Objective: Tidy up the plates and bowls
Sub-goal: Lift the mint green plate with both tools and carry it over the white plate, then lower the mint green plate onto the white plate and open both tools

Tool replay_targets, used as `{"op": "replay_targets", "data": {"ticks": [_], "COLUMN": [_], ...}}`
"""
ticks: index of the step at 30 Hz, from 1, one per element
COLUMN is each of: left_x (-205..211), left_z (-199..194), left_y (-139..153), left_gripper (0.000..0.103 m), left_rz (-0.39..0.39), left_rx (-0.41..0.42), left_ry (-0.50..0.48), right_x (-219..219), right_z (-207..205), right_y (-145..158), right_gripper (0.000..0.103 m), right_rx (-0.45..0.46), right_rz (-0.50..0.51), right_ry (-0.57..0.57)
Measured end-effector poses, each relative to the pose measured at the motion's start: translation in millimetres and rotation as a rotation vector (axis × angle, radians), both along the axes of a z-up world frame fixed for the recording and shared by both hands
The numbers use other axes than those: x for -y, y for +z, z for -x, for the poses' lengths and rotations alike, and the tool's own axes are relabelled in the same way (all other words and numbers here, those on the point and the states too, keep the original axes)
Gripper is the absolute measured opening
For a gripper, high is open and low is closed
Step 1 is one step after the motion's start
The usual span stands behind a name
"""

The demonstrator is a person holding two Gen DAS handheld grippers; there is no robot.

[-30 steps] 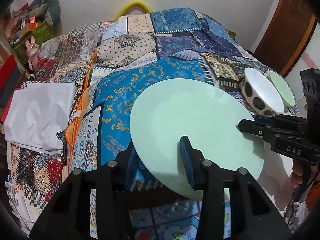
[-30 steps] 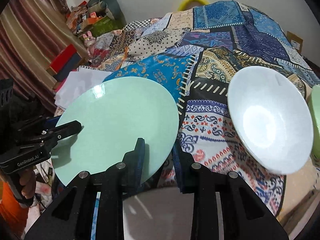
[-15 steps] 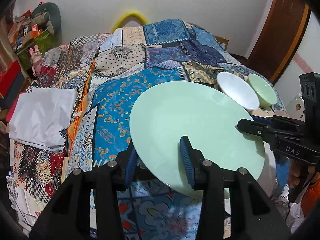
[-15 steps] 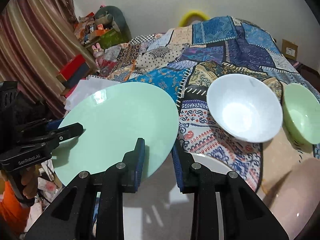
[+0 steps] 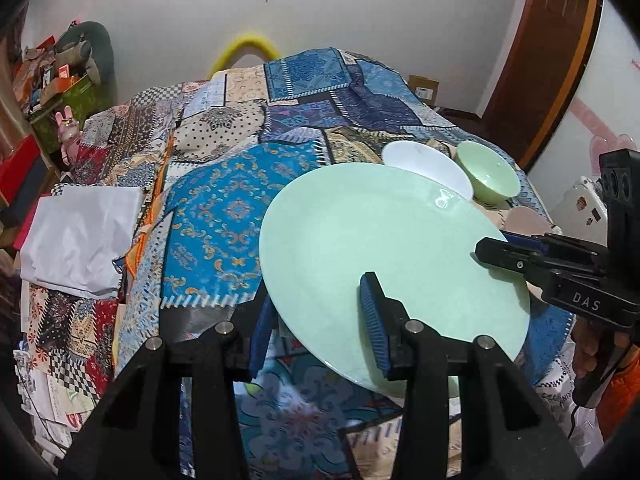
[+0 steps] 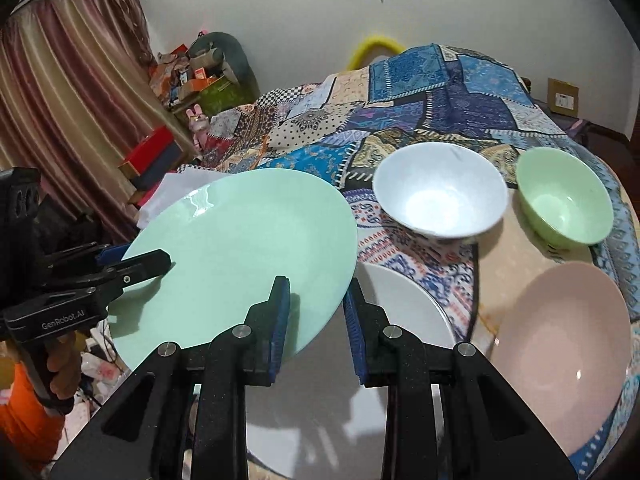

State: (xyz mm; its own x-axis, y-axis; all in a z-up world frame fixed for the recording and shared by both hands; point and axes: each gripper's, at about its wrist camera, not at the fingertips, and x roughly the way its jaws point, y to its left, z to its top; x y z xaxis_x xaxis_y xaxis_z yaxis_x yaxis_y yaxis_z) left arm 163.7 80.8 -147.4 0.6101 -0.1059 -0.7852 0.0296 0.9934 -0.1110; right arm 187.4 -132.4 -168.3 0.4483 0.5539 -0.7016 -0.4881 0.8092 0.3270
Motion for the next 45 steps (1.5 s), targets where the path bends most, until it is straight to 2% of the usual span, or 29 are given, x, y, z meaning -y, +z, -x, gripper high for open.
{"op": "replay_targets", "data": {"ticks": [14,21,45], "left_x": [41,55,68], "left_z": [14,13,2], "left_y": [-14,-31,-71], "left_gripper": [0.042,0.042,0.042], "left_rz": [0.008,0.024,0.027], "left_rx": [-0.036,-0.069,-0.152], "left_ry": [-0.04,-0.058,-0.075], "right_x": [37,47,54], "right_z": [21,27,30], "right_y": [-19,-32,-58], "right_gripper": [0.025,0.025,0.025], "right_rx": [-0.035,-0.061,-0.128], "right_rz": [-0.011,-0.001,0.022], "right_ry": [-0.056,-0.08,-0.098]}}
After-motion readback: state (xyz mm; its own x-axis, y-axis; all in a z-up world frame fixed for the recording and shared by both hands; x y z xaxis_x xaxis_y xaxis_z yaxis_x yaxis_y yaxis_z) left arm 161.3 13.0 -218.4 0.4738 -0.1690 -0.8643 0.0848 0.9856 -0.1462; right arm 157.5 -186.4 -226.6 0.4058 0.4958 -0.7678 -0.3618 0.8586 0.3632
